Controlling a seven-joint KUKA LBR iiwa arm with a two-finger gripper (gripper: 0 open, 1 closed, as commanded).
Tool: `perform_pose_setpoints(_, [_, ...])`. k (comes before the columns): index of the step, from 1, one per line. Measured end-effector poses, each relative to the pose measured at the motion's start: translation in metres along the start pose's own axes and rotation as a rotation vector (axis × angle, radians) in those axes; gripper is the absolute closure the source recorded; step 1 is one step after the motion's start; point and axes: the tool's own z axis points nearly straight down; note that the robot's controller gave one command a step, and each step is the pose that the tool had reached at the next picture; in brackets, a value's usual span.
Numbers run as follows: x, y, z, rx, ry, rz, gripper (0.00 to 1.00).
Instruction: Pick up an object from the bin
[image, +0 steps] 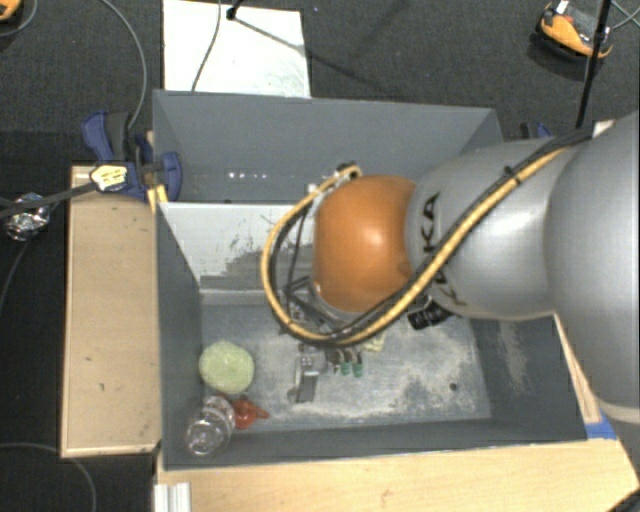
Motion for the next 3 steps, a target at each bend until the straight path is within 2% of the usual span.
perform_pose_setpoints(1, [-0.002,-0.001,-0.004,-0.002,-0.008,0.004,0.0])
perform_pose_setpoints(2, [-0.031,0.033,0.021,-0.002,-0.012,-0.006,0.0])
perform_pose_setpoints(3, [-0.039,0.057,0.04,-0.002,-0.002,-0.02,0.0])
